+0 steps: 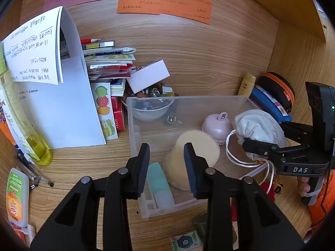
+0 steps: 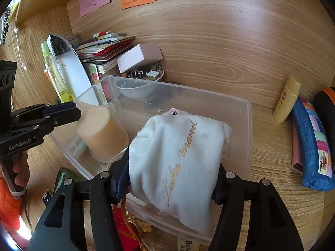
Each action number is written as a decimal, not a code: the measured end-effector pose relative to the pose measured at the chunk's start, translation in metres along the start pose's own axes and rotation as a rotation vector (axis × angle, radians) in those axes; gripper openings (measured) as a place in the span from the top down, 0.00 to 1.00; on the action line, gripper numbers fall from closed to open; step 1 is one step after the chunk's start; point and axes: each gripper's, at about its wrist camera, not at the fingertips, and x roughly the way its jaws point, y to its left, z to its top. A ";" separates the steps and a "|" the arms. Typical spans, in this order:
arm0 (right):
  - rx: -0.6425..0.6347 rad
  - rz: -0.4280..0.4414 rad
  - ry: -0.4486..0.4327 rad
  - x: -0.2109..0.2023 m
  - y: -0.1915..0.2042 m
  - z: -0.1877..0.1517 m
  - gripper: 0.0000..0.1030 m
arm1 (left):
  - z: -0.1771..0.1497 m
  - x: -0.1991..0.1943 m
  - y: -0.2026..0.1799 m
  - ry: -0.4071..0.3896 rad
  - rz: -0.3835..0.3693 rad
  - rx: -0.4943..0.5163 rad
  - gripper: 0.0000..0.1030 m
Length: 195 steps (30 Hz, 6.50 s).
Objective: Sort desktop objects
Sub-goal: 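Carry the blue tube into the box with left tool while right tool carries white pouch, then lower the white pouch into the clear box and open the right tool, then grasp the dark green bottle with left tool while right tool grasps tan eraser, then place the green bottle in the box with left tool while right tool drops eraser inside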
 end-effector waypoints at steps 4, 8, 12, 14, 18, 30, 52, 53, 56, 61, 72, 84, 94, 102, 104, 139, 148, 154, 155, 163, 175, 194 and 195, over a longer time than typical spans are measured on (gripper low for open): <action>-0.016 0.003 0.006 0.000 0.002 0.000 0.38 | -0.001 -0.002 -0.003 -0.004 0.002 0.012 0.63; -0.018 0.001 0.009 -0.001 0.002 0.000 0.36 | -0.003 -0.010 -0.005 -0.033 0.000 0.025 0.50; -0.023 -0.008 0.001 -0.004 0.004 0.001 0.31 | -0.003 -0.015 -0.007 -0.059 0.000 0.032 0.43; -0.034 -0.010 -0.015 -0.010 0.007 0.002 0.31 | -0.003 -0.017 -0.008 -0.062 0.000 0.034 0.43; -0.055 -0.025 -0.051 -0.026 0.012 0.005 0.27 | -0.001 -0.023 -0.012 -0.063 0.007 0.034 0.42; -0.071 -0.075 -0.130 -0.080 0.025 -0.009 0.20 | -0.006 -0.071 -0.027 -0.154 0.056 0.057 0.08; 0.017 -0.139 -0.054 -0.105 -0.004 -0.075 0.20 | -0.065 -0.064 -0.007 0.037 0.092 -0.071 0.05; 0.024 -0.138 -0.043 -0.103 -0.005 -0.078 0.20 | -0.066 -0.061 -0.008 0.047 0.085 -0.074 0.05; 0.056 -0.131 -0.009 -0.094 -0.011 -0.090 0.20 | -0.070 -0.047 -0.012 0.089 0.058 -0.085 0.05; 0.062 -0.153 0.033 -0.079 -0.015 -0.102 0.21 | -0.069 -0.033 -0.019 0.132 0.007 -0.093 0.05; 0.058 -0.165 0.096 -0.065 -0.037 -0.096 0.36 | -0.065 -0.009 -0.034 0.196 -0.041 -0.054 0.11; -0.012 -0.112 0.168 -0.033 -0.028 -0.083 0.60 | -0.067 0.007 -0.043 0.234 -0.062 -0.023 0.42; -0.039 -0.100 0.154 -0.030 -0.018 -0.086 0.79 | -0.068 0.005 -0.040 0.205 -0.109 -0.042 0.57; 0.034 -0.140 0.119 -0.049 -0.029 -0.094 0.79 | -0.065 -0.006 -0.038 0.151 -0.126 -0.056 0.57; 0.047 -0.157 0.106 -0.055 -0.032 -0.094 0.79 | -0.063 -0.010 -0.041 0.135 -0.126 -0.047 0.58; 0.019 -0.101 -0.169 -0.106 -0.012 -0.018 0.79 | 0.012 -0.082 -0.006 -0.175 -0.047 -0.072 0.59; 0.028 -0.069 -0.149 -0.086 -0.013 -0.011 0.79 | 0.006 -0.048 0.001 -0.103 -0.042 -0.084 0.59; 0.043 -0.082 -0.085 -0.064 -0.020 -0.013 0.79 | 0.000 -0.030 0.003 -0.059 -0.047 -0.084 0.59; 0.044 -0.082 -0.079 -0.062 -0.021 -0.013 0.79 | -0.001 -0.027 0.003 -0.051 -0.050 -0.084 0.59; 0.031 -0.077 -0.034 -0.042 -0.017 -0.014 0.79 | -0.005 -0.018 -0.001 -0.029 -0.059 -0.067 0.60; 0.012 -0.079 -0.001 -0.031 -0.009 -0.016 0.79 | -0.007 -0.014 0.000 -0.013 -0.044 -0.072 0.60; -0.034 -0.152 -0.090 -0.069 0.005 -0.022 0.40 | -0.001 -0.050 -0.012 -0.075 -0.067 -0.053 0.28; -0.034 -0.154 -0.091 -0.071 0.005 -0.023 0.39 | -0.001 -0.052 -0.012 -0.077 -0.065 -0.053 0.28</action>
